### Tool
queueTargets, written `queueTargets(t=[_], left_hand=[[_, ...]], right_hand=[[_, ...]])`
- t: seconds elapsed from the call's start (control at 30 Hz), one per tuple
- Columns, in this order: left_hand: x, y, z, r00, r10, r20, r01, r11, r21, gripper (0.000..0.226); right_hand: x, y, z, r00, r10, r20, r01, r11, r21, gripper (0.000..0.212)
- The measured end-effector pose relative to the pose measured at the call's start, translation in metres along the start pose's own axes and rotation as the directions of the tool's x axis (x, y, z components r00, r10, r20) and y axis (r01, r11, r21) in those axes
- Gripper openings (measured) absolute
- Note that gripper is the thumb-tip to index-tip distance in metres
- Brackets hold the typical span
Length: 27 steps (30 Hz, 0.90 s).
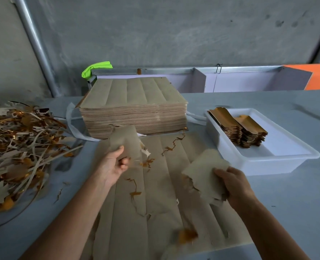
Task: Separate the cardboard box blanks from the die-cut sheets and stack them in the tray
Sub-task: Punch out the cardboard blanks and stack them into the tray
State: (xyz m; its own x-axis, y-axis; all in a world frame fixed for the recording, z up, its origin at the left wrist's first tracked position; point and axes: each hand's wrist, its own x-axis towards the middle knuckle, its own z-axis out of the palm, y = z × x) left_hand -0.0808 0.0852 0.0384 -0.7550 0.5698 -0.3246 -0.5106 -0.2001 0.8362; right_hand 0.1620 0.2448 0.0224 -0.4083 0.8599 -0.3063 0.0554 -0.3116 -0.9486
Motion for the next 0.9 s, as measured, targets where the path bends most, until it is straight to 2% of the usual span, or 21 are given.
queueTargets(t=[0.1, 0.17, 0.3, 0.47, 0.57, 0.67, 0.77, 0.9], left_hand=[[-0.005, 0.004, -0.011, 0.994, 0.054, 0.095, -0.070, 0.982, 0.177, 0.010], [-0.006, 0.006, -0.018, 0.994, 0.072, 0.085, -0.093, 0.959, 0.267, 0.016], [-0.002, 0.012, -0.032, 0.991, 0.130, 0.031, -0.134, 0.945, 0.298, 0.019], [0.007, 0.023, -0.059, 0.964, 0.226, -0.139, -0.178, 0.940, 0.292, 0.009], [0.007, 0.025, -0.062, 0.960, 0.243, -0.137, -0.194, 0.935, 0.298, 0.010], [-0.004, 0.017, -0.045, 0.983, 0.183, -0.011, -0.171, 0.938, 0.301, 0.014], [-0.020, 0.002, -0.015, 0.968, 0.082, 0.238, -0.121, 0.980, 0.157, 0.029], [-0.033, -0.021, 0.021, 0.935, 0.034, 0.352, -0.084, 0.988, 0.127, 0.019]], right_hand=[[0.005, -0.005, -0.007, 0.994, -0.101, -0.044, 0.100, 0.995, -0.027, 0.023], [0.009, -0.010, -0.011, 0.986, -0.146, -0.078, 0.141, 0.988, -0.070, 0.032], [0.013, -0.010, -0.014, 0.981, -0.172, -0.091, 0.160, 0.979, -0.124, 0.037], [0.016, -0.007, -0.012, 0.983, -0.154, -0.095, 0.148, 0.986, -0.073, 0.041], [0.015, -0.008, -0.010, 0.980, -0.197, -0.041, 0.191, 0.975, -0.115, 0.052], [0.008, -0.009, 0.000, 0.934, -0.318, 0.163, 0.350, 0.903, -0.248, 0.069], [0.000, -0.014, 0.022, 0.911, -0.305, 0.277, 0.398, 0.827, -0.396, 0.039], [-0.015, -0.022, 0.051, 0.913, -0.249, 0.325, 0.383, 0.799, -0.463, 0.019]])
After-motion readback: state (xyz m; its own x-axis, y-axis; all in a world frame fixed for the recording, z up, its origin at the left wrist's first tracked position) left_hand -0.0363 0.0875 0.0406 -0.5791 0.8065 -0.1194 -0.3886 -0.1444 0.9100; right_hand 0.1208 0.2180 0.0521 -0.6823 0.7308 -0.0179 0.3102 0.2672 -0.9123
